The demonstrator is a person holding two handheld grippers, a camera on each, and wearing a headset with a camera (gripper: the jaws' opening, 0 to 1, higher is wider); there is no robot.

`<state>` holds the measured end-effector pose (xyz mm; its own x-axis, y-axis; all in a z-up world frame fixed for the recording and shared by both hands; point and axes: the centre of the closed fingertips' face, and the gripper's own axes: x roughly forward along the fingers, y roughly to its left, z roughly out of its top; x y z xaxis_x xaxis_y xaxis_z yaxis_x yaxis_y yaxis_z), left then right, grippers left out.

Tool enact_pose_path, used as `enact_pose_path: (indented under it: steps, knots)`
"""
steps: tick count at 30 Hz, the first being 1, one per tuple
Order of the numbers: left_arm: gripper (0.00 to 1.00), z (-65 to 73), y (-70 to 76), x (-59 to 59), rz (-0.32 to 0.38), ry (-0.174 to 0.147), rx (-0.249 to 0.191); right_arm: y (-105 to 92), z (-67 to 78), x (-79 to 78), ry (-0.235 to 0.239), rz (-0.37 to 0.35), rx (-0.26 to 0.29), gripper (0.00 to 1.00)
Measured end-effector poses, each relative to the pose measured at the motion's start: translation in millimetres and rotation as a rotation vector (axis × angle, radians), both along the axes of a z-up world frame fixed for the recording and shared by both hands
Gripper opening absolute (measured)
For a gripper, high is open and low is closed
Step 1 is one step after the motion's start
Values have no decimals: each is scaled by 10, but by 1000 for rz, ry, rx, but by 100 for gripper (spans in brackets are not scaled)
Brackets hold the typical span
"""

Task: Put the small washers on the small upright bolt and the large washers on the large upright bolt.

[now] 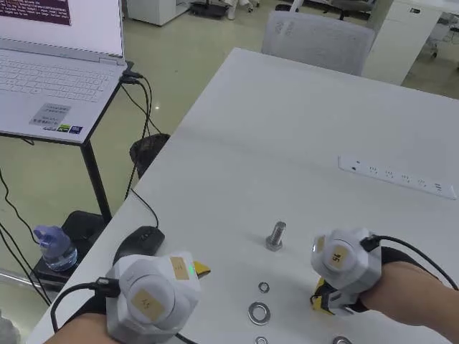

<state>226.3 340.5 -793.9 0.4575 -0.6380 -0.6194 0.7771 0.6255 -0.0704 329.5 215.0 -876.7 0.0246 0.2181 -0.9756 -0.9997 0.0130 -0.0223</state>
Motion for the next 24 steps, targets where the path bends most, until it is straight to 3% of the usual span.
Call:
enact_pose_path:
  steps: [13,24]
  knots:
    - [85,25,-6,-18,3,-6,4,-22,19,8,22,-68,22,13]
    - [85,57,-16,-28,9,-11,9,-186,199,-19,19,-96,32,12]
